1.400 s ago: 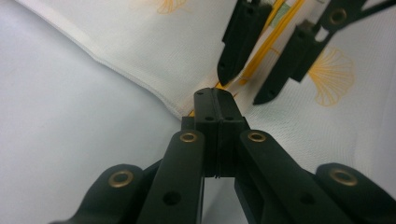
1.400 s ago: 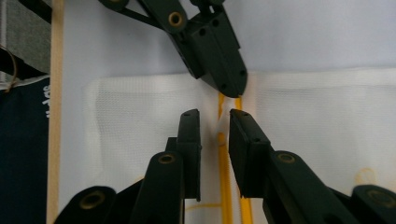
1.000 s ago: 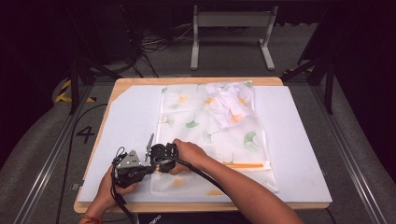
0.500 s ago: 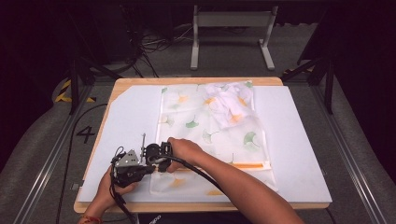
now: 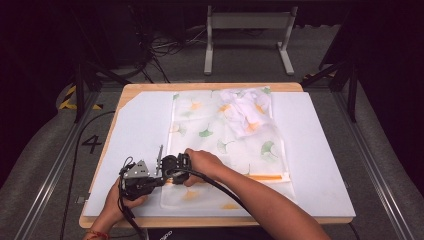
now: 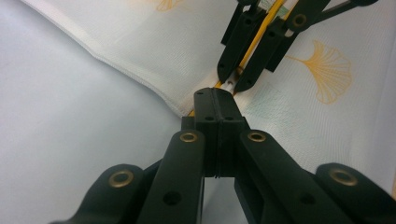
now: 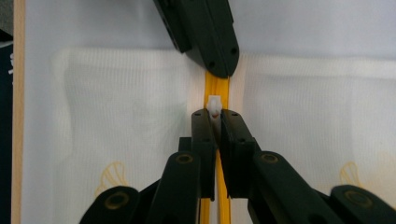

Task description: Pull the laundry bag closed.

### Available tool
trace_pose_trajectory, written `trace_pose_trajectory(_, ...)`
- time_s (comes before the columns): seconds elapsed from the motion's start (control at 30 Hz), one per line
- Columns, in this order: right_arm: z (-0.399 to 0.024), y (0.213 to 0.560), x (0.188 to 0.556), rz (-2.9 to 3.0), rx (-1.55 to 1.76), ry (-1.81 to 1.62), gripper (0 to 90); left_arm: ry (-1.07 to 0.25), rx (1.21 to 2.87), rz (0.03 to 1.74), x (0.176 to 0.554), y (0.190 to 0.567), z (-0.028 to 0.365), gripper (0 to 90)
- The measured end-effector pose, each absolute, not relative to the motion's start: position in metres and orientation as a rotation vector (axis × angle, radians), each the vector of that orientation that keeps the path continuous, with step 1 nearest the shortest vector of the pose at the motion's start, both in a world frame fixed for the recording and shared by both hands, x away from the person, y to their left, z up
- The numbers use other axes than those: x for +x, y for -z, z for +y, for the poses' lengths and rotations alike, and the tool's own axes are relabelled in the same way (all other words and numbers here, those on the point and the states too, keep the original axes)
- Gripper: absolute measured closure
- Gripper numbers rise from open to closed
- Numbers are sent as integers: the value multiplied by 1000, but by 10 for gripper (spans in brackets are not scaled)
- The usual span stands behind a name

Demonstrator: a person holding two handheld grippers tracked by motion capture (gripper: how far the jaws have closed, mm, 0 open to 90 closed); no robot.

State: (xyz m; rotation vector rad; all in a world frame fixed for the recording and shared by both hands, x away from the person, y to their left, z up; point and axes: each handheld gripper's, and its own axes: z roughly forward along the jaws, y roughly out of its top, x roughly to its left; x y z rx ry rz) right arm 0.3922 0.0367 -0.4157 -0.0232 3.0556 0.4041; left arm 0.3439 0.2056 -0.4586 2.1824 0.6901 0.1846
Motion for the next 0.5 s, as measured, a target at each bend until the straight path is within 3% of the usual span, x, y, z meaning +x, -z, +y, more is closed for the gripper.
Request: trace_pose_trajectory(0.5,-11,415,387,3017,22,-394,842,-188,2184,685,344,459,205,900)
